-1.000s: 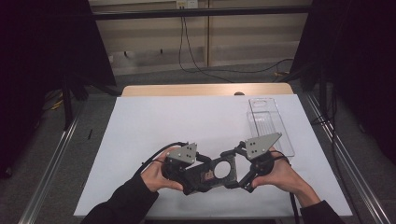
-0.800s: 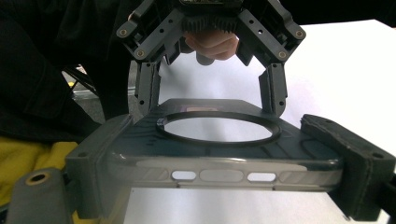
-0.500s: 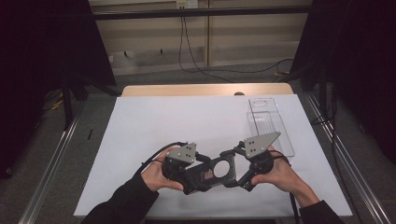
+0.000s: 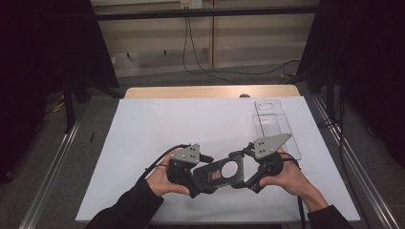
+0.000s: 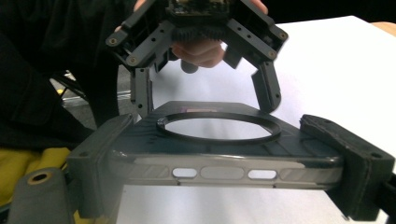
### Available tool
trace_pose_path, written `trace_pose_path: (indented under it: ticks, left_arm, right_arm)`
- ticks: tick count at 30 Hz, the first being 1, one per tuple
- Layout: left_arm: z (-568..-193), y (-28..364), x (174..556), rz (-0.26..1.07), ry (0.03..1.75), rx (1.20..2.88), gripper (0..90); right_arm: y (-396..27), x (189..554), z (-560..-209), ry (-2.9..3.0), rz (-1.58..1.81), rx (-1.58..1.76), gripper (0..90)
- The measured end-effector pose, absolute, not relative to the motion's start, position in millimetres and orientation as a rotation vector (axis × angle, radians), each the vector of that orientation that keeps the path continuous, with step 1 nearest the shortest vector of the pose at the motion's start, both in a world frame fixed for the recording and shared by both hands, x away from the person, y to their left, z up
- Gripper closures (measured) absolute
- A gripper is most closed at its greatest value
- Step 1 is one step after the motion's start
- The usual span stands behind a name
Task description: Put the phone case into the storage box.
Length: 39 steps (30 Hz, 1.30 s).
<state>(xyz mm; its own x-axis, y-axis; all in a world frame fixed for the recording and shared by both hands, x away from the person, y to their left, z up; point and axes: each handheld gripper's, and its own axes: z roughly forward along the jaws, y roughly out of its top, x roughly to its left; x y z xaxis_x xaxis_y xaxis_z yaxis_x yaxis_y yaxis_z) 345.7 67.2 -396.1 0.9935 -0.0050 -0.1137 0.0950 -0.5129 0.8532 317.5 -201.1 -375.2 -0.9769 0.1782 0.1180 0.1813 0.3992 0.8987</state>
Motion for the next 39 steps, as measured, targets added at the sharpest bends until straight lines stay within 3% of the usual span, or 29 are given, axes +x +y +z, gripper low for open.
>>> trace_pose_path:
  ticks: [7, 35, 39]
  left_arm:
    - [-390, 70, 340, -0.025, 0.109, 2.079, 4.6]
    - [-380, 107, 336, 0.133, 0.340, 1.943, 3.0]
    - [-383, 118, 334, 0.219, 0.404, 1.908, 2.8]
  right_arm:
    - [-206, 318, -374, -2.611, -1.716, -0.385, 11.9]
    - [-219, 321, -373, -2.663, -1.711, -0.800, 11.8]
    - [-221, 323, -373, -2.649, -1.698, -0.854, 11.8]
